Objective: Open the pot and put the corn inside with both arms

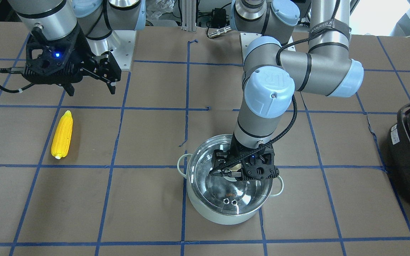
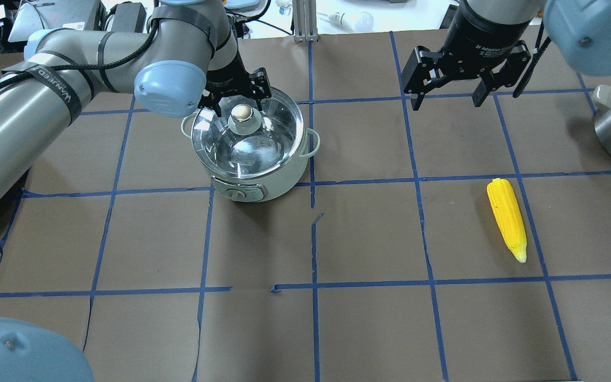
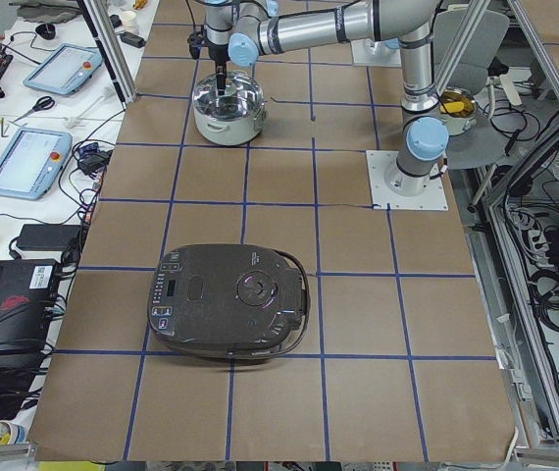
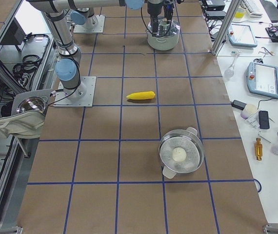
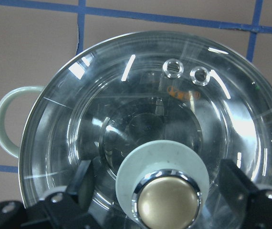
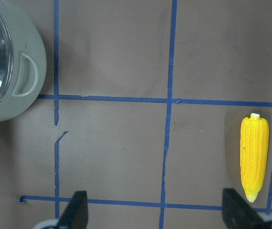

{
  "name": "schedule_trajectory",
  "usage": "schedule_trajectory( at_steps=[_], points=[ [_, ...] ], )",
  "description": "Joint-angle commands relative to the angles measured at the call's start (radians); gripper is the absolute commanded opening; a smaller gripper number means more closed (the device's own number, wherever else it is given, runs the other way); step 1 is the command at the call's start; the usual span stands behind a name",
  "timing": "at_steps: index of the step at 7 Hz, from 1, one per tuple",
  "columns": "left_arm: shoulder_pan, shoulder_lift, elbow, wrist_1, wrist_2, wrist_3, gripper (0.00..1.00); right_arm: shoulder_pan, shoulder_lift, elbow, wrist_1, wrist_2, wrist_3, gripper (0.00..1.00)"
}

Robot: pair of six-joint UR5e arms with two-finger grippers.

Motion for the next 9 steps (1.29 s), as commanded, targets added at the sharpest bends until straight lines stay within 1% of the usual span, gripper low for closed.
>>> schedule_trajectory(
  at_steps=[1,2,3,5,6,7,8,9],
  points=[
    [-0.001,-0.002,-0.005,-0.003,-0.030,0.000,0.86,-0.011,0.000,-0.007,-0.009,-0.003,0.001,1.00],
    [-0.001,-0.002,-0.005,-0.003,-0.038,0.000,0.86,-0.043,0.002,-0.007,-0.020,-0.006,0.004,1.00],
    [-0.002,-0.002,-0.006,-0.009,-0.040,0.000,0.86,-0.071,0.002,-0.002,-0.006,-0.004,0.004,1.00],
    [-0.004,0.000,-0.006,-0.015,-0.031,0.001,0.82,-0.092,0.008,0.002,-0.029,-0.021,0.001,1.00],
    [-0.004,-0.002,-0.006,-0.015,-0.030,0.001,0.75,-0.159,0.023,0.025,-0.040,-0.033,-0.002,1.00],
    [-0.005,-0.002,-0.006,-0.016,-0.030,0.001,0.65,-0.242,0.032,0.075,-0.041,-0.021,-0.035,1.00],
    [-0.005,-0.002,-0.006,-0.018,-0.030,0.001,0.53,-0.294,0.043,0.146,-0.135,-0.023,-0.119,1.00],
    [-0.007,0.001,-0.006,-0.024,-0.029,0.001,0.42,-0.312,0.055,0.237,-0.238,-0.026,-0.184,1.00]
  ],
)
